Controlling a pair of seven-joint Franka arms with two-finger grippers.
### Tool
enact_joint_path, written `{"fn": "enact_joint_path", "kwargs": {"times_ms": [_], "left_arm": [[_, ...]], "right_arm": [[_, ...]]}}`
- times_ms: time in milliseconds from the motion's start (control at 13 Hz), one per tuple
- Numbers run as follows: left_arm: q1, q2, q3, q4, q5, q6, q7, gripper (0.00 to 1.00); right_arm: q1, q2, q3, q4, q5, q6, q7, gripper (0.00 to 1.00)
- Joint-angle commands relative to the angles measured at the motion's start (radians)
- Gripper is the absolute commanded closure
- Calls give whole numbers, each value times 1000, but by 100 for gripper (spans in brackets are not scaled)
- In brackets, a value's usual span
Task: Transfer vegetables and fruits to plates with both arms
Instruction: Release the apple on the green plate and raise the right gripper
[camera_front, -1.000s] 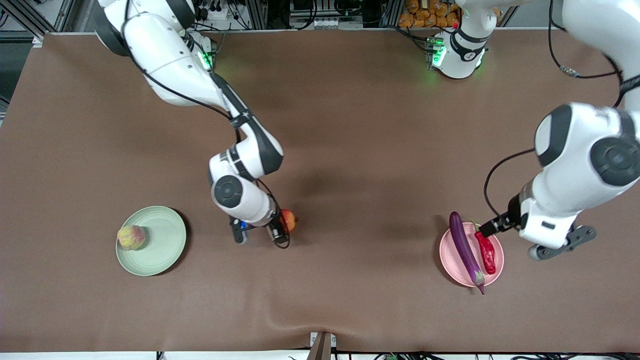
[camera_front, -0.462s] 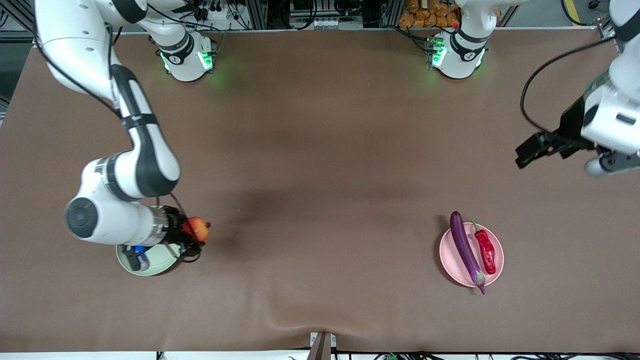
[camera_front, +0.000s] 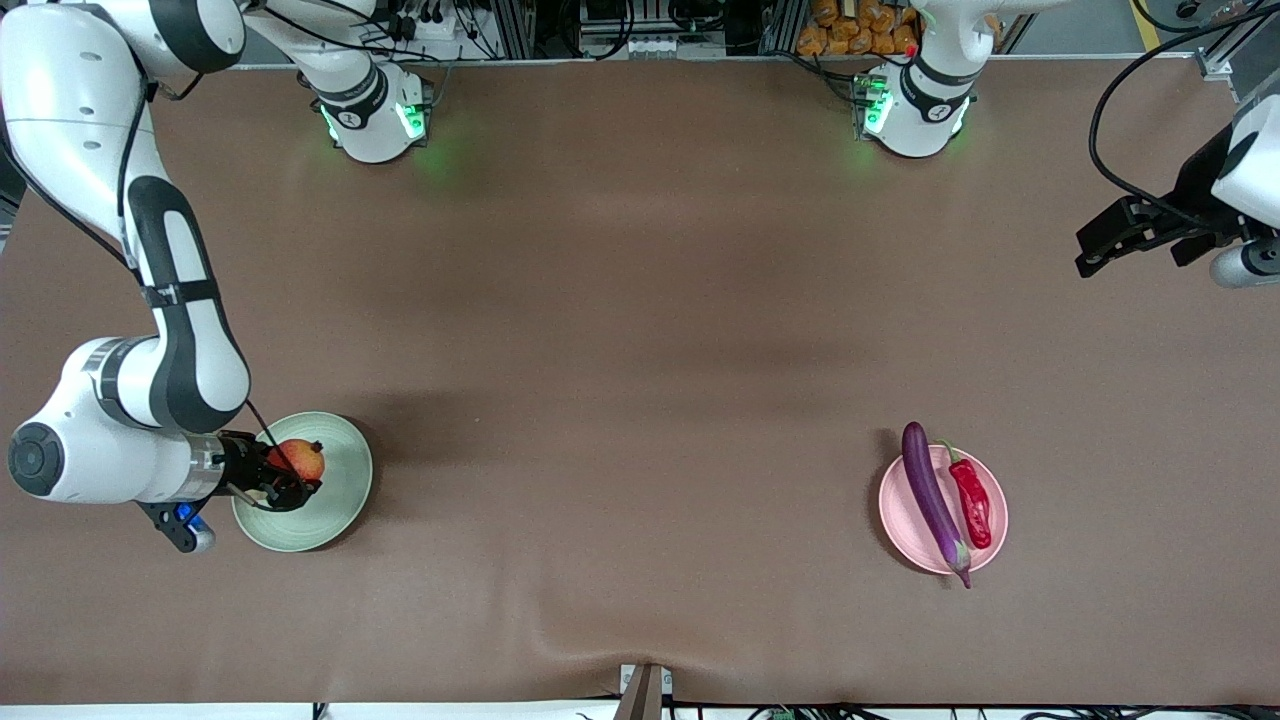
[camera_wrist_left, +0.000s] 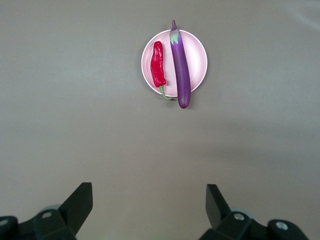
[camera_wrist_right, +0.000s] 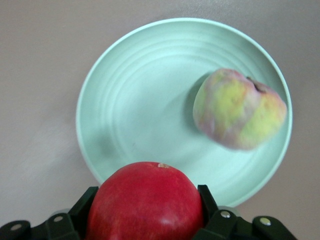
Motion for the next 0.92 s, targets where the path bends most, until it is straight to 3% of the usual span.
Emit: {"fn": "enact_joint_path", "kwargs": {"times_ms": [0,77,154,231,462,846], "left_arm": [[6,-36,15,-31,-19,0,12,0],[10,-42,15,-33,-19,-3,16,0],[19,-42,15,-33,-19,-6,18,0],[21,-42,15,-33,-19,-6,18,0],[21,-42,15,-42,-14,-12,20,0],[26,-34,15,-37,-11,-17,23,0]], "right_arm": [[3,-14,20,-106,-106,141,-4,52],[-1,-11,20,-113,-130,161,-4,46],[-9,-10,20,-111,-135,161,-5,19],[-8,-11,20,-108,-137,161,-4,0],[-2,-71,20,-99,-141,112,-75,0],[-64,-261,24,-87,-125,-99,-423,0]]}}
